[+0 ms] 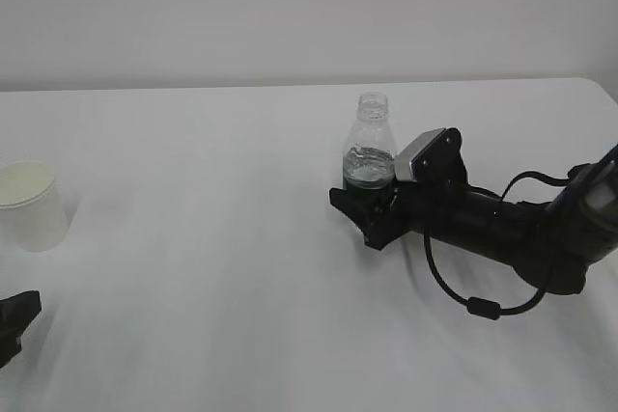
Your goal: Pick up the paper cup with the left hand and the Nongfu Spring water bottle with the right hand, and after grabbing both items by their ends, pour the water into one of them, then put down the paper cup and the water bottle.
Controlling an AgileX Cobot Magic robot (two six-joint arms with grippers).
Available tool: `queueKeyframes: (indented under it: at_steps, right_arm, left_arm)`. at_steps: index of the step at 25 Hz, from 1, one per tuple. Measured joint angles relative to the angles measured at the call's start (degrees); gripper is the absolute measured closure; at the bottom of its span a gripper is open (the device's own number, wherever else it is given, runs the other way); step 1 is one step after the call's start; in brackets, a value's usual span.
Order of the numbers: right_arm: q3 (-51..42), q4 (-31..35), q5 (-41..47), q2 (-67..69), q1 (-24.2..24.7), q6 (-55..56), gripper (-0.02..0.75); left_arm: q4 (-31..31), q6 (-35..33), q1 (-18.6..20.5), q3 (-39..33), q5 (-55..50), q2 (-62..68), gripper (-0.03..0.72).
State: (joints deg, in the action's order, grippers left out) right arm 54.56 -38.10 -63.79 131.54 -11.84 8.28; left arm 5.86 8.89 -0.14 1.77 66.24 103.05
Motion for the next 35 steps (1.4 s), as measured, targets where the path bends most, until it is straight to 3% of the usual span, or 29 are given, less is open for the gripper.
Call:
queueKeyframes:
  at_steps: [17,35]
  right_arm:
    - [0.0,0.2,0.1,0.0,0.0,0.0,0.262]
    - [0.0,-0.6,4.5,-3.7,-0.1,0.0,0.267]
  left_arm:
    - [-0.1,-1.0,0.0,0.0,0.0,0.0,0.167]
    - [-0.2,-1.1,0.0,0.0,0.0,0.0,0.171]
